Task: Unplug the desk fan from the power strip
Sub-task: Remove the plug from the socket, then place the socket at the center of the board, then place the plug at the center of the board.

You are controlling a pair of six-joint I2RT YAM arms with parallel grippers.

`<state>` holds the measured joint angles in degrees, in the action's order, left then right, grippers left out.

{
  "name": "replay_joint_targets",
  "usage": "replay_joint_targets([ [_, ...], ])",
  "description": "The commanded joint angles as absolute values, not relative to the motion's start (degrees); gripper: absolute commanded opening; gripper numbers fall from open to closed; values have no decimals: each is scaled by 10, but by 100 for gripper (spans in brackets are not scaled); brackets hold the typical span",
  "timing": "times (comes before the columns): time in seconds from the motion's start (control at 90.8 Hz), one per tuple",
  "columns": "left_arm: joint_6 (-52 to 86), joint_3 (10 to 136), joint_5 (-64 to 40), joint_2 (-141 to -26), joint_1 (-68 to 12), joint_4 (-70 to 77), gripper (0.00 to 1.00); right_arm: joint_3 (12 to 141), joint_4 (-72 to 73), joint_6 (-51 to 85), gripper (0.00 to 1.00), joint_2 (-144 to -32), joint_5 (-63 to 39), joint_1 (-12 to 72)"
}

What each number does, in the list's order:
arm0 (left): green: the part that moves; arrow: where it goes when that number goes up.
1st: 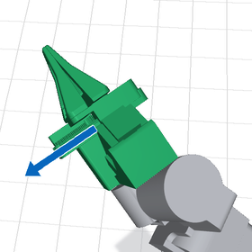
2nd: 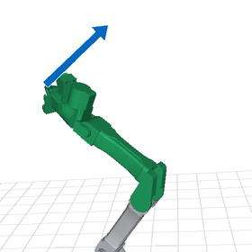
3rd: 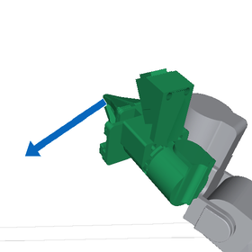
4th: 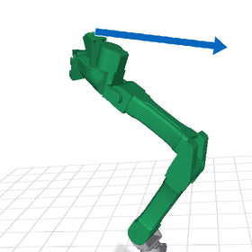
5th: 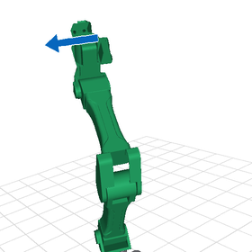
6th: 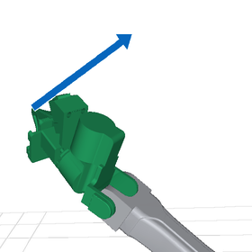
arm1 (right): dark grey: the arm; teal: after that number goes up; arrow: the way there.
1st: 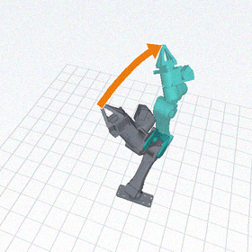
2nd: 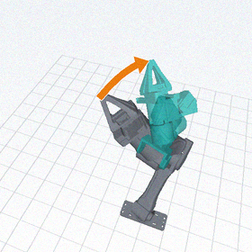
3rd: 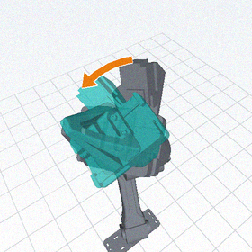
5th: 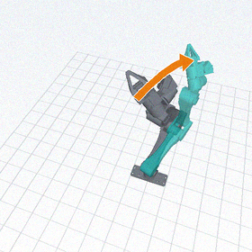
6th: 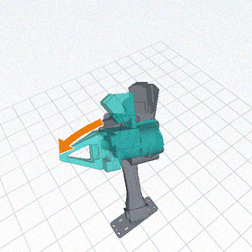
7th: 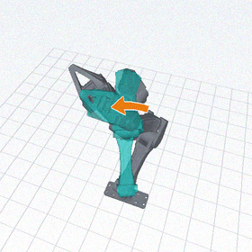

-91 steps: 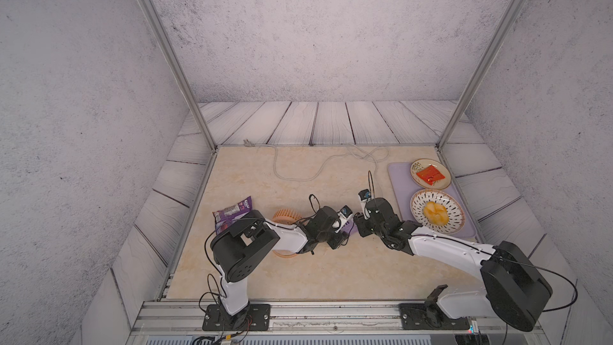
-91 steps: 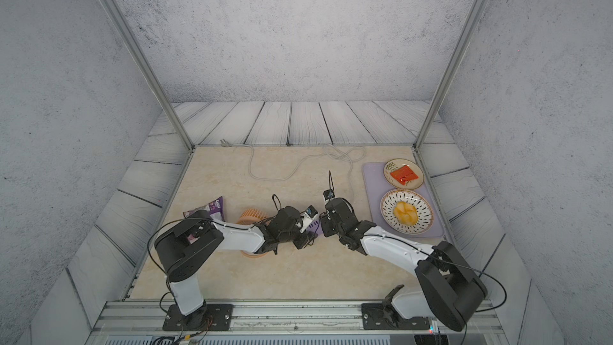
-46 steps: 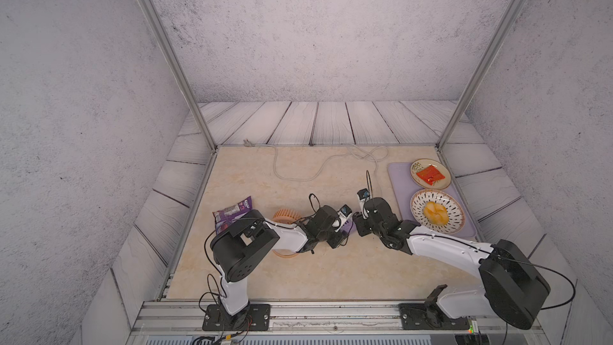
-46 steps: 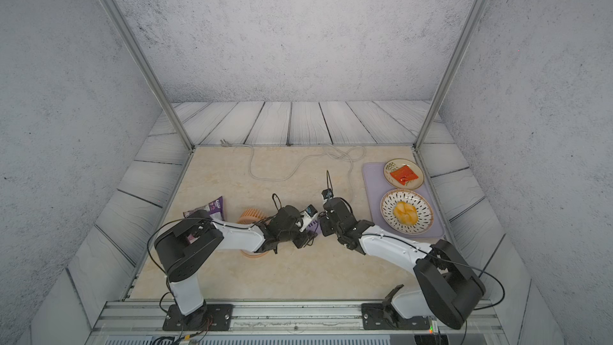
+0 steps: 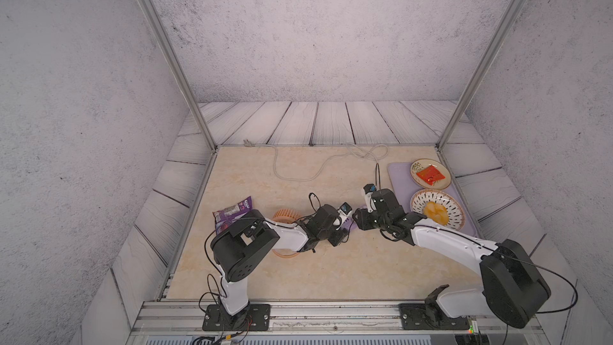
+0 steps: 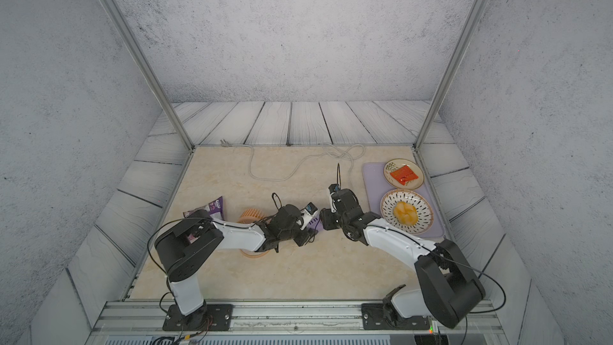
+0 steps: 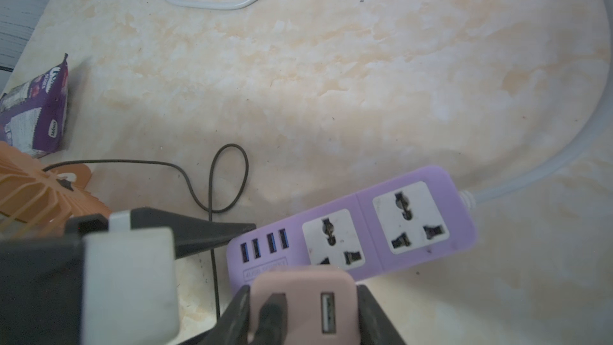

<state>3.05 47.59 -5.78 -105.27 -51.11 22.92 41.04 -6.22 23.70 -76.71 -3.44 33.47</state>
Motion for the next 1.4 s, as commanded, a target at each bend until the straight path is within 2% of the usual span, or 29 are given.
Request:
replay_joint_targets([
  [0.0, 33, 501, -36, -1052, -509, 237, 0, 404, -85, 228, 13, -732, -3, 337],
  [0.077, 35, 507, -25, -1053, -509, 229, 0, 394, -95, 230, 13, -716, 3, 337],
  [0.154, 36, 514, -14, -1054, -509, 218, 8, 386, -105, 236, 13, -704, 4, 337],
  [0.385, 36, 523, 12, -1050, -509, 205, 60, 352, -133, 252, 14, -644, -1, 337],
  [0.583, 34, 531, 41, -1031, -509, 186, 86, 334, -177, 265, 15, -571, -22, 337],
  [0.87, 35, 540, 79, -991, -509, 151, 88, 280, -176, 302, 16, -504, -110, 337],
  [1.112, 62, 544, 149, -927, -509, 97, 88, 235, -108, 370, 21, -523, -180, 337],
  [1.299, 75, 564, 215, -869, -509, 26, 88, 229, -92, 377, 42, -563, -175, 337],
  [1.387, 74, 564, 245, -845, -509, 10, 89, 225, -85, 379, 46, -571, -170, 337],
])
